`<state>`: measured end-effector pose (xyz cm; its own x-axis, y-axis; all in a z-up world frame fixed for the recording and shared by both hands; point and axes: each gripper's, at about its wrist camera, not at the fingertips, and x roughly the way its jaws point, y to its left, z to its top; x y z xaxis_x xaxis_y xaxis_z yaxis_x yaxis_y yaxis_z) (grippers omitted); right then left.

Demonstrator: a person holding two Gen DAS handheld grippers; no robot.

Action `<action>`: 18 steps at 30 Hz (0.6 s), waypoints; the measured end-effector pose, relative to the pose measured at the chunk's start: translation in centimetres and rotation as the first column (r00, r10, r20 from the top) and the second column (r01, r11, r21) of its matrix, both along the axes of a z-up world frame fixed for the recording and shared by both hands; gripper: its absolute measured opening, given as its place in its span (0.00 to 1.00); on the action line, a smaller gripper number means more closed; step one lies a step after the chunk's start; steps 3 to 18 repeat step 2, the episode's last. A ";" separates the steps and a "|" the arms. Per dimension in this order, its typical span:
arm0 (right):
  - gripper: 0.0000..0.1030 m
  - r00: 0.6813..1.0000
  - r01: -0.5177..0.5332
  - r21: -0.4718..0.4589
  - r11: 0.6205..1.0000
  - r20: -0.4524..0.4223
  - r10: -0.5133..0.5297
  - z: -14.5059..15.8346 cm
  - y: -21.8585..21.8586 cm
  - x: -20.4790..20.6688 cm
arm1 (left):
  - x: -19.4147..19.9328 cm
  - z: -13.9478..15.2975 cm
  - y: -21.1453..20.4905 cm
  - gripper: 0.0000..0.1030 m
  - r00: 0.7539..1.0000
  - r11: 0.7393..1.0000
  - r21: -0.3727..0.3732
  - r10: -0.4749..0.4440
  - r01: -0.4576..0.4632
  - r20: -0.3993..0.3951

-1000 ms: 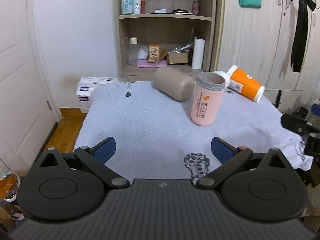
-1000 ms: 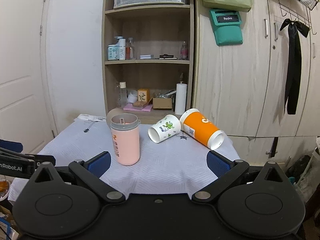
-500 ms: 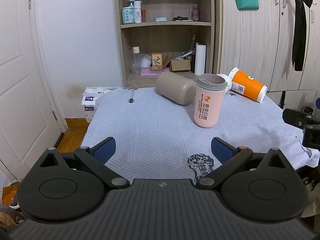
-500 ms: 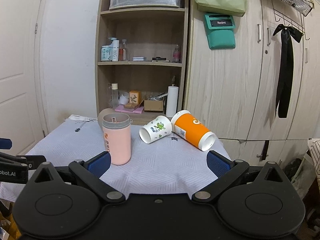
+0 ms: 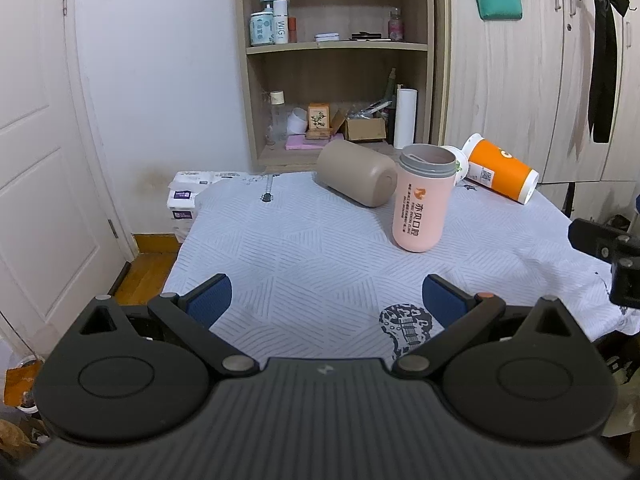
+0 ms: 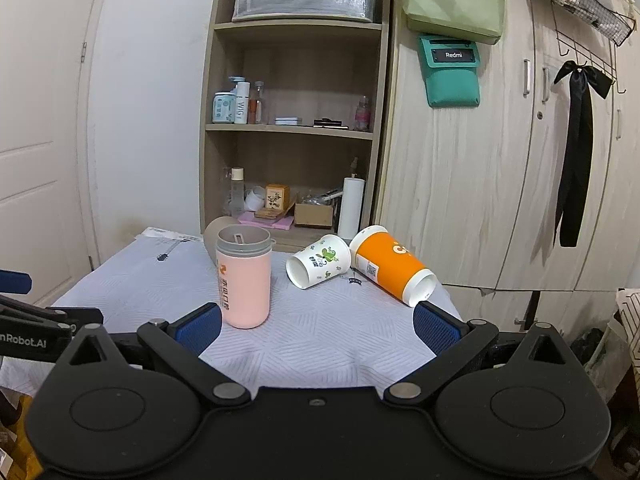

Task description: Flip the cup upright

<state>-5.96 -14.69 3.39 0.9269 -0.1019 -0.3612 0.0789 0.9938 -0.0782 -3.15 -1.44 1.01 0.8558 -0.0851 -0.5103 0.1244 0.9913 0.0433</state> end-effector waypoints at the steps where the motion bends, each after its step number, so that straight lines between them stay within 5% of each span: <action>1: 1.00 1.000 0.001 -0.001 1.000 0.000 -0.001 0.0 0.1 -0.1 | 0.0 0.0 0.0 1.00 1.000 1.000 -0.001 -0.001 0.001 -0.001; 18: 1.00 1.000 0.000 -0.002 1.000 0.001 0.000 0.0 0.1 -0.1 | 0.0 0.0 0.0 1.00 1.000 1.000 -0.002 0.000 0.000 -0.001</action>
